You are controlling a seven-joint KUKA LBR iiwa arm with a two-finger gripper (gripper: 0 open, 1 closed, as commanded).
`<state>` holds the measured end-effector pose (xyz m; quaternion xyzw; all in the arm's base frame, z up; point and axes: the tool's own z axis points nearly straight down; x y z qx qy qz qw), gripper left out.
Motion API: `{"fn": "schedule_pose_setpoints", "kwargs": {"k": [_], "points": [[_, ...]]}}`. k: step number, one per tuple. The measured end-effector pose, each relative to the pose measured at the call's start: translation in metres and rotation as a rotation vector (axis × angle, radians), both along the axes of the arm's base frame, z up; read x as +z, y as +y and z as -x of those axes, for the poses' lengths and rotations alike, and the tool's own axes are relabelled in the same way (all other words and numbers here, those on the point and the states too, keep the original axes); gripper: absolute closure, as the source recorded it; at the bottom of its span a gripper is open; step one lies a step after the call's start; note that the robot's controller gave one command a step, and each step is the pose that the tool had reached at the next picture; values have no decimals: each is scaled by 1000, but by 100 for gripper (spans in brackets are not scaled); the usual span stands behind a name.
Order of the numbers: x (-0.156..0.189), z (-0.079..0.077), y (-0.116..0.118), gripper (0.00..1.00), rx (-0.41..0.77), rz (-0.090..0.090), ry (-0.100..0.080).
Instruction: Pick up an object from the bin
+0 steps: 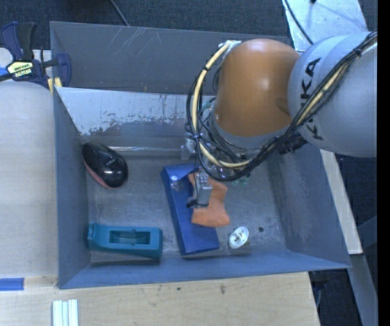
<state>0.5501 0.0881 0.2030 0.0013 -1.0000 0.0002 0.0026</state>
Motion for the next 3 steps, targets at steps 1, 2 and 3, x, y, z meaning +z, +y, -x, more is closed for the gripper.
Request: {"fn": "schedule_pose_setpoints", "kwargs": {"k": [1, 2, 3], "points": [[5, -1, 0, 0, -2, -1, -8], [-27, -10, -22, 0, -31, -2, -11], [-52, -18, -44, 0, -127, 0, -6]]}}
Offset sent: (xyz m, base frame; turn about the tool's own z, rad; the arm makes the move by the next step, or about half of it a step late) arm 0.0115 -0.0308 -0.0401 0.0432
